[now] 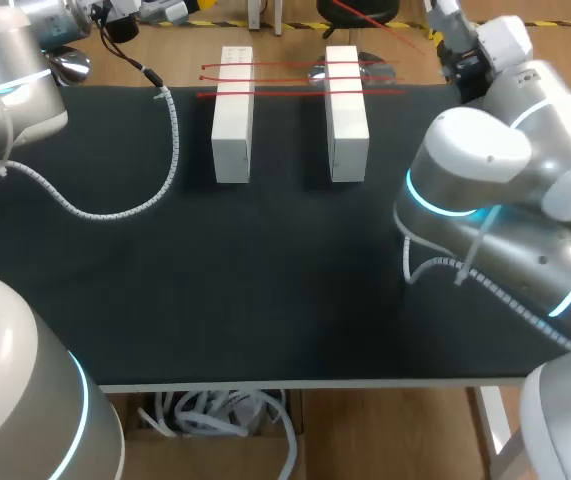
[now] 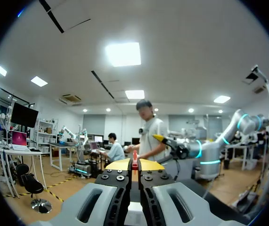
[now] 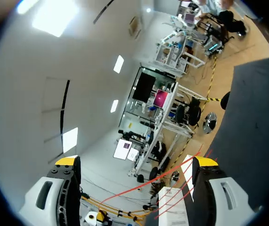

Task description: Grab the tape and strap the tape.

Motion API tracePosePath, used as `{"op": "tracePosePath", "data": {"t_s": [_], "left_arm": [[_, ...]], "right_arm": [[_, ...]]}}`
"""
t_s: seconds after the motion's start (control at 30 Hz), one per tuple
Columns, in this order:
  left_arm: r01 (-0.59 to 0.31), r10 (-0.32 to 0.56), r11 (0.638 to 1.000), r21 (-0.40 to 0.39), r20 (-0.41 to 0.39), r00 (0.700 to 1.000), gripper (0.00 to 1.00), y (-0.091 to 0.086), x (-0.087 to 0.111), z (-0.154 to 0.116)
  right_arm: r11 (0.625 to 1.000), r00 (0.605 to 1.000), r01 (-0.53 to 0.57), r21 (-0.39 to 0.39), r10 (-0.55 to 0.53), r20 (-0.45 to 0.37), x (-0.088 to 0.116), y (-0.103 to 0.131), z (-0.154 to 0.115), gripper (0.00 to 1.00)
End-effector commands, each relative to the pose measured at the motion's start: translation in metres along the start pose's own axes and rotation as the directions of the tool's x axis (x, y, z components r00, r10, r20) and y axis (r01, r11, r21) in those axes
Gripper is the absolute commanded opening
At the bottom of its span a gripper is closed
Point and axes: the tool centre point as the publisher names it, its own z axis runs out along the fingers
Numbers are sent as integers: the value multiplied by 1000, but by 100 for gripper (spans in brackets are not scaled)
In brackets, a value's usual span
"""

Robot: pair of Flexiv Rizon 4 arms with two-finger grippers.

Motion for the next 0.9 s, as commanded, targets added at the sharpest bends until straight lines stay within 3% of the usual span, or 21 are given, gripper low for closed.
{"op": "tracePosePath", "data": {"t_s": [0.03, 0.1, 0.27, 0.4, 0.63, 0.9], "left_arm": [[-1, 1, 1000, 1, 2, 1000, 0, 0, 1, 0], [-1, 1, 1000, 1, 2, 1000, 0, 0, 1, 0], [-1, 1, 1000, 1, 2, 1000, 0, 0, 1, 0], [-1, 1, 1000, 1, 2, 1000, 0, 0, 1, 0], [-1, 1, 1000, 1, 2, 1000, 0, 0, 1, 0], [-1, 1, 1000, 1, 2, 1000, 0, 0, 1, 0]], "right_arm": [[955, 998, -38, -293, 48, 28, 10, 2, 2, 100], [961, 999, -28, -276, 37, 26, 13, 5, 5, 100], [989, 991, 0, -150, 20, 130, 2, 4, 14, 100], [991, 990, -31, -133, 49, 129, -2, 1, 15, 100], [983, 994, -105, -152, 105, -8, -1, -8, 20, 100], [968, 983, -178, -176, 168, -71, -15, -19, 27, 100]]}}
